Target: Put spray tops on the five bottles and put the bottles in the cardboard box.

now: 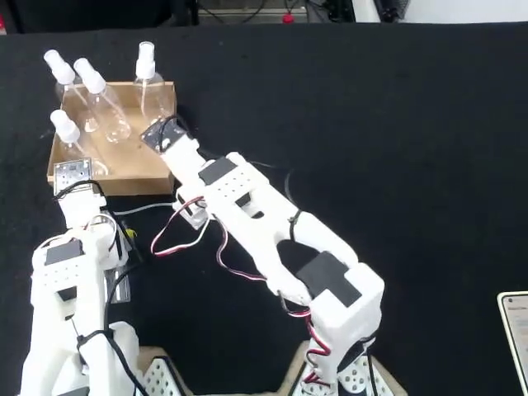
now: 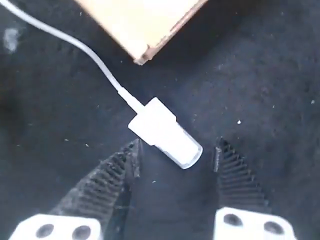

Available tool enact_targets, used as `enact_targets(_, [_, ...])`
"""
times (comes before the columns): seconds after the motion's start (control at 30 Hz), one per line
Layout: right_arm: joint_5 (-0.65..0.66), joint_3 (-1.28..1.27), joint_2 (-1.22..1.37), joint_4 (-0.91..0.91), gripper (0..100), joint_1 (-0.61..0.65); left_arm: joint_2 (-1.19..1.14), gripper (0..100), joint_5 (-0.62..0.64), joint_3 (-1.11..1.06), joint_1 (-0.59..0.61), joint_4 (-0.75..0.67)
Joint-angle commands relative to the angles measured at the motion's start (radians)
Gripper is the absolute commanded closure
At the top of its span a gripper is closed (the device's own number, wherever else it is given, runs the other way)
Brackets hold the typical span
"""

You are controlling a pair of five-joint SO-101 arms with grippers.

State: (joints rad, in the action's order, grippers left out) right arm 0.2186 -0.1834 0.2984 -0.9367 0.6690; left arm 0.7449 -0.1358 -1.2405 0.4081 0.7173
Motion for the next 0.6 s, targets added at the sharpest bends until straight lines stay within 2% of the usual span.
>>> enact_targets(0.0, [0.098,0.001,-0.005,0.014,76.4,0.008,0.021,92,0.009,0.005,0.012,-0.018])
enact_targets(0.13, [0.249,-0.044,-0.005,0.015,76.5,0.017,0.021,92,0.009,0.005,0.012,-0.018])
enact_targets(0.23, [0.307,-0.065,-0.005,0.015,76.8,0.018,0.021,92,0.009,0.007,0.012,-0.018])
enact_targets(0.4, [0.315,-0.07,-0.004,0.015,78.1,0.017,0.021,93,0.009,0.007,0.013,-0.018])
enact_targets(0.57, [0.315,-0.084,-0.008,0.008,88.1,0.017,0.021,93,0.009,0.007,0.013,-0.018])
